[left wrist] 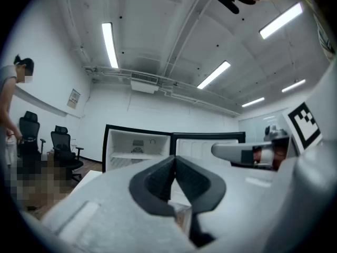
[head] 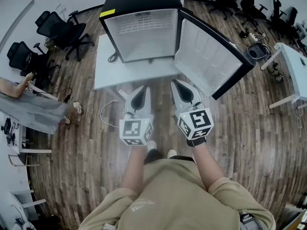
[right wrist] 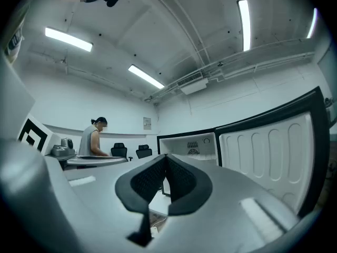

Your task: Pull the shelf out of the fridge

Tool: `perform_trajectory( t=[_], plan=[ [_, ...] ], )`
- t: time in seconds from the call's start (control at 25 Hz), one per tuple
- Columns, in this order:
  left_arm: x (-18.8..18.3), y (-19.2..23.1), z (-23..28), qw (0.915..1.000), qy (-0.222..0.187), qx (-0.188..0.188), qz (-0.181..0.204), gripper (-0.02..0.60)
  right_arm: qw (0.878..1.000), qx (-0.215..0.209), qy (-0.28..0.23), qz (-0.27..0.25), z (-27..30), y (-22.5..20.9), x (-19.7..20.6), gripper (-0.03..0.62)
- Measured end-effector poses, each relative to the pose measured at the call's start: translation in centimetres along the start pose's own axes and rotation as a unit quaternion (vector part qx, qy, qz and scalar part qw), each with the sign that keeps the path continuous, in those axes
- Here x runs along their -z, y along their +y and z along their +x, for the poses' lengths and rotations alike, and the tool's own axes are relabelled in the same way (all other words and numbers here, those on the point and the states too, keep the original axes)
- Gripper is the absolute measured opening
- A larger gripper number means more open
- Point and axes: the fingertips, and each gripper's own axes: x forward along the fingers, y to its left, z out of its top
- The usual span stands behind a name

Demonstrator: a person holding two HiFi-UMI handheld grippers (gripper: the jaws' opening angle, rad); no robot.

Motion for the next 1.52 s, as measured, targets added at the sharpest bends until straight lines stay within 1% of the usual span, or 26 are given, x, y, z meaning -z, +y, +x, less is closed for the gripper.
perform_trajectory(
  t=[0.2, 0.32, 0.4, 0.48, 0.56, 0.64, 0.76, 0.96, 1.12, 1.24, 1.32, 1.44, 1.52],
  plan=[
    [0.3, 0.1, 0.3, 1.0, -0.007, -0.002, 0.0, -0.002, 1.0, -0.004, 0.002, -0.003, 0.1, 0.1, 0.7, 0.003],
    [0.9, 0.1, 0.6, 0.9998, -0.006, -0.003, -0.016, -0.002, 1.0, 0.002, 0.005, -0.003, -0.2, -0.6, 0.9, 0.004],
    [1.0, -0.4, 0.7, 0.9996, -0.01, 0.001, -0.024, -0.002, 1.0, 0.009, 0.006, 0.008, -0.5, -1.6, 1.1, 0.005],
    [1.1, -0.9, 1.1, 0.9996, -0.013, 0.012, -0.021, -0.002, 1.0, 0.013, -0.001, 0.022, -0.5, -2.3, 1.1, 0.005],
    [1.2, -0.4, 1.7, 0.9995, -0.01, 0.025, -0.015, -0.002, 0.999, 0.01, -0.003, 0.03, 0.5, -2.1, 1.5, 0.005],
    [1.6, 0.5, 2.4, 0.9995, -0.002, 0.029, -0.01, -0.002, 0.999, 0.009, 0.005, 0.035, 1.8, -1.9, 2.4, 0.005],
    [2.1, 1.4, 4.1, 0.9992, 0.0, 0.039, -0.006, -0.002, 0.999, 0.015, 0.014, 0.039, 3.4, -2.9, 3.3, 0.005],
    [2.2, 4.7, 7.9, 0.9978, -0.006, 0.065, -0.007, -0.002, 0.998, 0.042, 0.01, 0.042, 7.8, -5.0, 3.3, 0.005],
    [1.5, 9.3, 10.9, 0.9962, -0.009, 0.085, -0.018, -0.003, 0.998, 0.057, 0.01, 0.038, 12.6, -5.2, 2.9, 0.005],
    [0.7, 11.6, 13.1, 0.9946, -0.016, 0.1, -0.023, -0.002, 0.997, 0.068, 0.006, 0.034, 15.4, -5.7, 2.4, 0.005],
    [0.1, 12.9, 14.4, 0.9927, -0.023, 0.117, -0.019, -0.003, 0.996, 0.076, 0.005, 0.038, 17.2, -6.1, 2.6, 0.005],
    [-0.2, 14.6, 16.1, 0.9888, -0.021, 0.147, -0.012, -0.003, 0.995, 0.088, 0.006, 0.047, 19.9, -6.6, 3.1, 0.005],
    [0.1, 15.9, 17.3, 0.9874, -0.019, 0.157, -0.008, -0.003, 0.994, 0.092, 0.004, 0.05, 21.7, -6.8, 3.4, 0.005]
  ],
)
